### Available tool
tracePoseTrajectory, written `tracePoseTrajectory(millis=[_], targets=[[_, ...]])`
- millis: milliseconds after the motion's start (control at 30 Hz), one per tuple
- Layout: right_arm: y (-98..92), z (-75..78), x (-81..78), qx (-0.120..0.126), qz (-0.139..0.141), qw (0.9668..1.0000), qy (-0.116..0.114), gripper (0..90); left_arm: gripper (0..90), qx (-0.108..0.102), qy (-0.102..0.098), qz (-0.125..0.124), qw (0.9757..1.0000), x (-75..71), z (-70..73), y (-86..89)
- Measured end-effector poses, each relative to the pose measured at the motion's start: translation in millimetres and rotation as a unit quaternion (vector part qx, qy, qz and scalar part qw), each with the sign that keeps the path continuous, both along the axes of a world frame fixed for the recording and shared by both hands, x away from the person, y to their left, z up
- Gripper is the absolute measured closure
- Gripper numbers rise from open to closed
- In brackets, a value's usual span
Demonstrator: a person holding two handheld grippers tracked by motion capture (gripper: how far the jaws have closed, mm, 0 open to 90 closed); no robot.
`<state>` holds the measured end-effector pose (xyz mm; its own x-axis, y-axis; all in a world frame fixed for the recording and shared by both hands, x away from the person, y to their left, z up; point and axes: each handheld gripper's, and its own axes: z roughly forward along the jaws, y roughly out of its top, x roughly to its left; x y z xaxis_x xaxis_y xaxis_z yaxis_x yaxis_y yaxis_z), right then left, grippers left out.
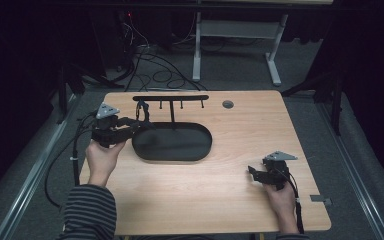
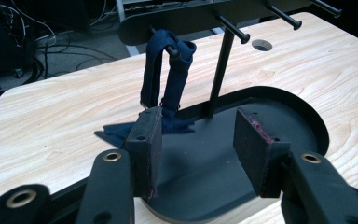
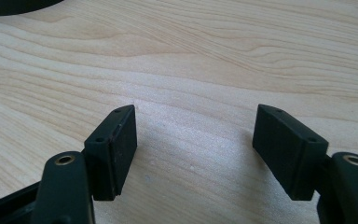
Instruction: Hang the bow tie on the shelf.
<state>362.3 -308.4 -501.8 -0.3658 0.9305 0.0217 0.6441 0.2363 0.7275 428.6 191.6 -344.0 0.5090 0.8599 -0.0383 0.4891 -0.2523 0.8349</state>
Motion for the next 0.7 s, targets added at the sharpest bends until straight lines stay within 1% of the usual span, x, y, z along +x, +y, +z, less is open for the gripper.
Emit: tracePoseTrajectory(millis=[67, 200, 267, 467, 700], targets=[[0.0, 0.0, 0.0, 0.000, 0.000, 1.0000, 0.000, 32.0, 52.5, 0.001, 0.001, -0.001, 1.0000, -2.4, -0.1, 1.3], [0.2, 0.1, -0.1, 0.000, 0.001, 1.0000, 0.000, 32.0, 52.9, -0.009, -0.001, -0.003, 1.0000, -6.9, -0.7, 3.5], [0.2, 0.0, -0.1, 0.000, 0.001, 1.0000, 0.000, 32.0, 52.9, -0.008, 0.000, -0.005, 1.0000, -9.2, -0.9, 4.7], [0.3, 0.0, -0.1, -0.001, 0.001, 1.0000, 0.000, 32.0, 53.2, -0.018, -0.005, -0.006, 0.9998, -18.0, -2.7, 8.2], [0.4, 0.0, -0.1, -0.002, 0.001, 1.0000, 0.000, 32.0, 52.7, -0.027, -0.005, -0.007, 0.9996, -26.3, -6.3, 10.4]])
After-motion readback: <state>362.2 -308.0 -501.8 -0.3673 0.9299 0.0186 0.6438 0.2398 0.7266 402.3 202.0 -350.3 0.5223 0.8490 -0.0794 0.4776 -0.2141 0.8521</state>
